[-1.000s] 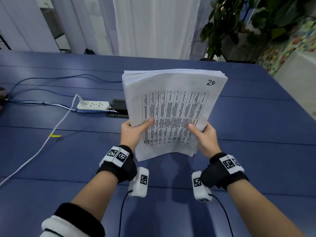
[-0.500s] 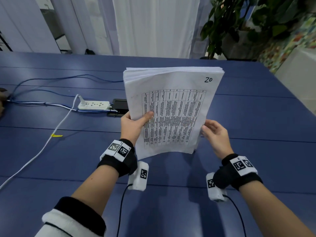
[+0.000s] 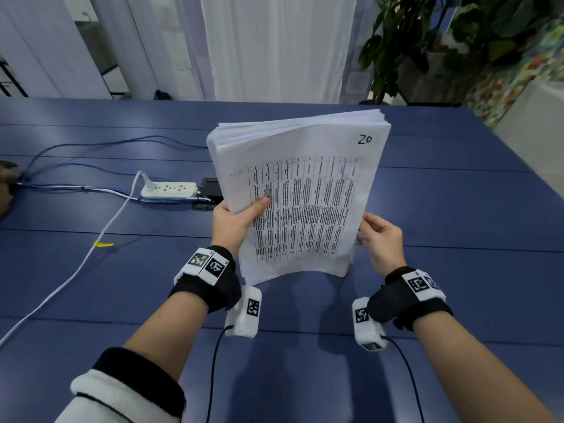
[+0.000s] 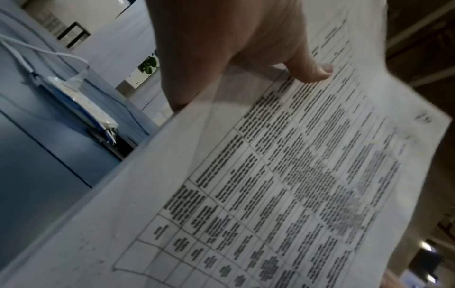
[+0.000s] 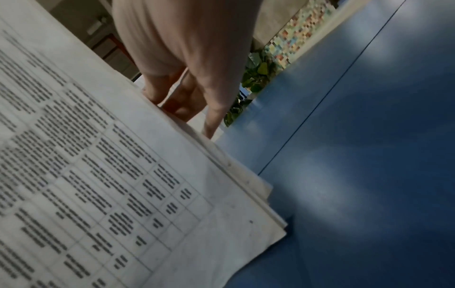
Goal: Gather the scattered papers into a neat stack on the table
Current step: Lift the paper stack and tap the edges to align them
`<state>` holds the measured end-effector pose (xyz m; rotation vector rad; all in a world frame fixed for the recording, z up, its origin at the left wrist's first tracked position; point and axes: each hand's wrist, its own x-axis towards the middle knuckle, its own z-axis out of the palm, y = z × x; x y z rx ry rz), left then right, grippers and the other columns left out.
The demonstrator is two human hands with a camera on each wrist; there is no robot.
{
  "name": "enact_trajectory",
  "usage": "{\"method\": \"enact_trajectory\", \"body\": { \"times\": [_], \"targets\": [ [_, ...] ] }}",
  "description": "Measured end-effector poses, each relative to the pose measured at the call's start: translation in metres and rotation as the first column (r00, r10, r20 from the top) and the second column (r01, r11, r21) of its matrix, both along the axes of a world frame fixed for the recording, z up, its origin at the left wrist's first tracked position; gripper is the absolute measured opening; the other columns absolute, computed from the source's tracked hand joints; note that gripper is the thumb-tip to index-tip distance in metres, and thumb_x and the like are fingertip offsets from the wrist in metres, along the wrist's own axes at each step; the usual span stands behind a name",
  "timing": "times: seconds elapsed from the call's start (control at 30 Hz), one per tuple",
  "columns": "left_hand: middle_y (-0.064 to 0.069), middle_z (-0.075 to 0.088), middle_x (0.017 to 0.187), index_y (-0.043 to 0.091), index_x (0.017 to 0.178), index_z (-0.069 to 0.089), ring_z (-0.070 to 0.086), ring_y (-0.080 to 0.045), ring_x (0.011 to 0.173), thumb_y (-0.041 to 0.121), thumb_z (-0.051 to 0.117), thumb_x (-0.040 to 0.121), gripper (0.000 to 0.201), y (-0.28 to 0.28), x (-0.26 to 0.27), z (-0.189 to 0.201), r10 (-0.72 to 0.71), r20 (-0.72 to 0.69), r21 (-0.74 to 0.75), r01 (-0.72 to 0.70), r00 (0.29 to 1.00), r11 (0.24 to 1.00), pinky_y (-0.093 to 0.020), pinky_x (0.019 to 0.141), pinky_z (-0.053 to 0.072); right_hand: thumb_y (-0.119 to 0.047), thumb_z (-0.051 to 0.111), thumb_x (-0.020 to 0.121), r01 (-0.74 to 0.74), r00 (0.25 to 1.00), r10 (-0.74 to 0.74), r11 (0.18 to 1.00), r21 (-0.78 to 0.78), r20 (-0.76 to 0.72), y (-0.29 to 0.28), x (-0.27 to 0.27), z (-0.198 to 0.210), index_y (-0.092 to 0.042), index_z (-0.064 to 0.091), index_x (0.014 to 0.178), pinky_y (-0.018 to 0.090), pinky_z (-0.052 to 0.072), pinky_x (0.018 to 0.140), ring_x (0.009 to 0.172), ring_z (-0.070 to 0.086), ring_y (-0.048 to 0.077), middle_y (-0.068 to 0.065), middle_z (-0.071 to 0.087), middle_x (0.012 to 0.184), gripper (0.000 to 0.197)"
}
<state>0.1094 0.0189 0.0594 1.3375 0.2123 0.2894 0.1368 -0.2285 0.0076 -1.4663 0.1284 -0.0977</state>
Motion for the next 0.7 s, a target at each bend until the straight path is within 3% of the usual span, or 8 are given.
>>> {"method": "enact_trajectory", "body": {
  "times": [0.13,0.2,0.33,0.37,0.43,0.53,0.63,0.7],
  "targets": [
    [0.013,0.073,0.069,0.018,0.085,0.061,0.068,0.002,0.068,0.002,0.069,0.076,0.020,-0.001,0.000,0.001,0.006,-0.004,-0.031,-0.006,1.000,0.999,-0.016,0.067,0.056,0.002,0.054,0.089,-0.052,0.993,0.071,0.982,0.184,-0.098,0.008,-0.002,-0.007,-0.006,0.067,0.093,0.026,0.054,0.072,0.071,0.065,0.014,-0.006,0.074,0.072,0.016],
    [0.014,0.073,0.069,0.019,0.085,0.061,0.068,0.001,0.069,0.003,0.070,0.076,0.021,0.000,-0.002,-0.001,0.015,-0.005,-0.030,-0.015,1.000,0.999,-0.019,0.070,0.057,0.005,0.052,0.089,-0.027,0.990,0.057,0.975,0.220,-0.129,0.009,-0.002,-0.008,-0.002,0.064,0.094,0.027,0.054,0.077,0.070,0.067,0.014,-0.003,0.074,0.072,0.015],
    [0.011,0.072,0.073,0.016,0.088,0.063,0.068,0.002,0.069,0.002,0.071,0.074,0.022,0.001,-0.008,-0.004,0.015,0.005,0.012,-0.015,1.000,1.000,-0.017,0.068,0.056,0.005,0.043,0.092,0.011,0.993,0.021,0.961,0.277,-0.112,0.009,-0.006,-0.003,-0.010,0.056,0.080,0.020,0.052,0.060,0.069,0.057,0.018,-0.006,0.069,0.063,0.023],
    [0.012,0.072,0.071,0.016,0.088,0.064,0.068,0.003,0.068,0.000,0.071,0.073,0.023,-0.001,-0.010,-0.003,0.004,0.013,0.029,-0.005,1.000,1.000,-0.015,0.066,0.056,-0.001,0.041,0.094,0.017,0.993,0.028,0.932,0.361,-0.119,0.010,-0.009,-0.003,-0.012,0.055,0.083,0.020,0.052,0.060,0.072,0.058,0.018,-0.005,0.070,0.067,0.022],
    [0.017,0.072,0.067,0.016,0.086,0.064,0.068,0.005,0.067,-0.004,0.069,0.074,0.025,-0.003,-0.014,-0.003,-0.014,0.037,0.044,0.013,0.999,0.999,-0.012,0.063,0.054,-0.028,0.035,0.099,-0.028,0.987,0.101,0.869,0.495,-0.121,0.013,-0.017,-0.005,-0.013,0.057,0.108,0.028,0.054,0.080,0.092,0.064,0.019,-0.002,0.071,0.095,0.028],
    [0.022,0.071,0.067,0.018,0.087,0.063,0.068,0.006,0.069,-0.006,0.067,0.075,0.027,-0.007,-0.017,-0.004,-0.031,0.047,0.042,0.029,0.998,0.999,-0.010,0.063,0.053,-0.072,0.040,0.077,-0.160,0.967,0.233,0.876,0.456,-0.107,0.017,-0.024,-0.013,-0.012,0.040,0.139,0.040,0.042,0.105,0.125,0.051,0.023,0.008,0.054,0.136,0.087],
    [0.016,0.073,0.071,0.018,0.088,0.064,0.068,0.004,0.072,-0.002,0.070,0.073,0.025,-0.008,-0.020,-0.006,-0.046,0.037,0.067,0.043,0.998,0.997,-0.013,0.068,0.055,-0.088,0.056,0.043,-0.272,0.948,0.314,0.884,0.381,-0.054,0.013,-0.021,-0.010,-0.010,0.038,0.140,0.041,0.044,0.103,0.123,0.052,0.021,0.006,0.054,0.135,0.126],
    [0.010,0.072,0.080,0.017,0.089,0.063,0.069,0.003,0.072,0.000,0.072,0.073,0.025,-0.005,-0.021,-0.006,-0.031,0.036,0.056,0.029,0.999,0.998,-0.014,0.068,0.055,-0.083,0.057,0.053,-0.292,0.951,0.309,0.922,0.256,-0.029,0.012,-0.020,-0.001,-0.013,0.043,0.132,0.035,0.049,0.097,0.117,0.057,0.016,-0.003,0.060,0.126,0.107]
  ]
}}
